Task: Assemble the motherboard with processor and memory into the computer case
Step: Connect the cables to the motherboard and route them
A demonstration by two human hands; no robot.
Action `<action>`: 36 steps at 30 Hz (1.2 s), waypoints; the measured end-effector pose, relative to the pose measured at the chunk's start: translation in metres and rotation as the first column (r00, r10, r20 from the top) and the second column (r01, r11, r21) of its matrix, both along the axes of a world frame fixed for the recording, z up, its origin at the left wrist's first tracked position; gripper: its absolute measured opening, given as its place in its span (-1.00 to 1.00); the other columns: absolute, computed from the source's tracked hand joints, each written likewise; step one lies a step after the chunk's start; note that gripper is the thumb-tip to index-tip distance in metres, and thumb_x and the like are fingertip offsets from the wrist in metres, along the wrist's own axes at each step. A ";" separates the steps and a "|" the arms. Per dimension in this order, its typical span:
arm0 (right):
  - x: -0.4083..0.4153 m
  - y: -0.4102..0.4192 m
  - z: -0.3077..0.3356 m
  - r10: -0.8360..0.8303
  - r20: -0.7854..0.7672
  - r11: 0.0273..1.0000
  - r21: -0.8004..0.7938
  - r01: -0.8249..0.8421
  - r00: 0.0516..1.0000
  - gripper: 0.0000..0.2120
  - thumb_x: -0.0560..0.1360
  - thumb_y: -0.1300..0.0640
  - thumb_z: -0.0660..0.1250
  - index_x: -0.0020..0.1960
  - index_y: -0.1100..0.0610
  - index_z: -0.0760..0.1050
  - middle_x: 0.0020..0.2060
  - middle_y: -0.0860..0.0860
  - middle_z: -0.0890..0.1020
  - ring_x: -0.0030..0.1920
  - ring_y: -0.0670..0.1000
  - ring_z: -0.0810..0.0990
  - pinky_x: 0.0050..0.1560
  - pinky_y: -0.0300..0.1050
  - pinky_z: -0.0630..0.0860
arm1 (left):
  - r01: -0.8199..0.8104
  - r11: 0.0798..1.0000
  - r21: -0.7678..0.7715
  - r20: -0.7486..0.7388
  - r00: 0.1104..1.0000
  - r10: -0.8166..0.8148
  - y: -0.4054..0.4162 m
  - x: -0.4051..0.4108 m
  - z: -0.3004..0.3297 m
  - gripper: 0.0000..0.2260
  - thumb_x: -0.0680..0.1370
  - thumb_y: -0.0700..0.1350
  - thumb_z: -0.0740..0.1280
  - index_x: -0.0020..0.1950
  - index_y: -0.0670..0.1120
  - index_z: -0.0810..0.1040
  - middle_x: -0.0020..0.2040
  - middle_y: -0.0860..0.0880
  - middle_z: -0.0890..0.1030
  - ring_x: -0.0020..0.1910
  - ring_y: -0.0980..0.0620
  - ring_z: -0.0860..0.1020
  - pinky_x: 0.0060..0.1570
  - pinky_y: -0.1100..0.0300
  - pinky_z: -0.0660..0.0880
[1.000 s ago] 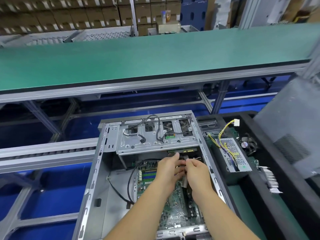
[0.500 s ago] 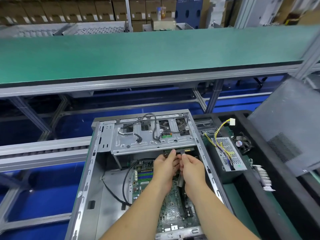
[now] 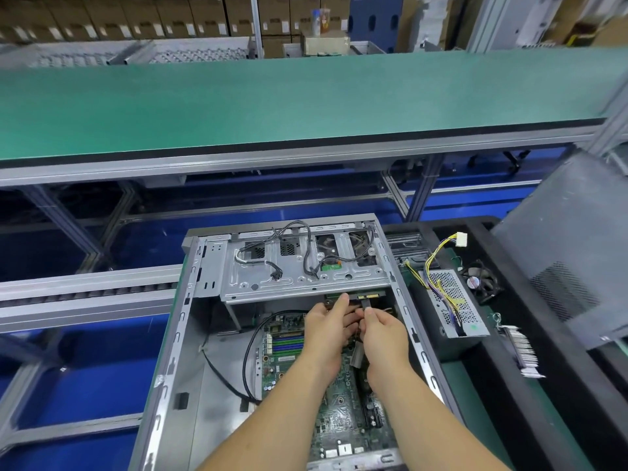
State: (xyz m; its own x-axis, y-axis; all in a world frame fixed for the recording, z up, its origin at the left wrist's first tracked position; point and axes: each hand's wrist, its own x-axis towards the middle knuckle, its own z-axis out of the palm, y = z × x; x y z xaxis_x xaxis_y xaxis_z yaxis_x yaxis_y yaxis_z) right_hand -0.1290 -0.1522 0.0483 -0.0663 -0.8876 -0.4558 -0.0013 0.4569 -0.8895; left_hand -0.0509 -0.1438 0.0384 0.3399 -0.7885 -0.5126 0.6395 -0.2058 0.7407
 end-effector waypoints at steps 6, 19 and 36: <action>0.002 0.002 0.000 0.024 -0.015 0.999 -0.045 -0.024 1.000 -0.71 0.68 0.20 0.22 -0.13 0.11 0.64 -0.23 -0.01 0.64 -0.20 -0.05 0.56 -0.21 -0.20 0.44 | -0.001 1.000 0.014 0.008 1.000 0.001 0.000 0.000 0.000 -0.34 0.59 -0.14 0.38 0.55 -0.23 0.06 0.10 -0.30 0.63 0.11 -0.20 0.64 0.11 -0.06 0.61; 0.002 -0.002 0.002 0.041 -0.011 0.999 -0.035 -0.042 0.999 -0.66 0.68 0.17 0.23 -0.20 0.08 0.66 -0.35 -0.06 0.65 -0.21 -0.03 0.58 -0.21 -0.17 0.46 | 0.026 1.000 0.012 0.019 0.999 -0.026 0.000 0.002 -0.002 -0.36 0.59 -0.12 0.38 0.53 -0.23 0.10 -0.04 -0.23 0.69 -0.02 -0.15 0.67 0.05 -0.05 0.61; 0.004 -0.009 -0.001 0.045 0.009 0.999 -0.020 -0.045 0.999 -0.66 0.67 0.16 0.24 -0.24 0.19 0.62 -0.54 -0.11 0.51 -0.38 -0.03 0.45 -0.30 -0.14 0.38 | 0.035 0.998 0.059 0.139 0.989 -0.043 -0.008 0.007 -0.009 -0.49 0.59 -0.13 0.38 0.40 -0.31 0.23 -0.22 -0.12 0.66 -0.32 0.03 0.55 -0.29 0.15 0.51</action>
State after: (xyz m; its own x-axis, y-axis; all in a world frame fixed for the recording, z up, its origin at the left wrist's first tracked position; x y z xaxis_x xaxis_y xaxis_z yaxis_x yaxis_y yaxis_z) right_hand -0.1254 -0.1613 0.0470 -0.0214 -0.8986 -0.4382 -0.0127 0.4386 -0.8986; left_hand -0.0443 -0.1520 0.0299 0.3814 -0.7737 -0.5058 0.5206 -0.2724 0.8092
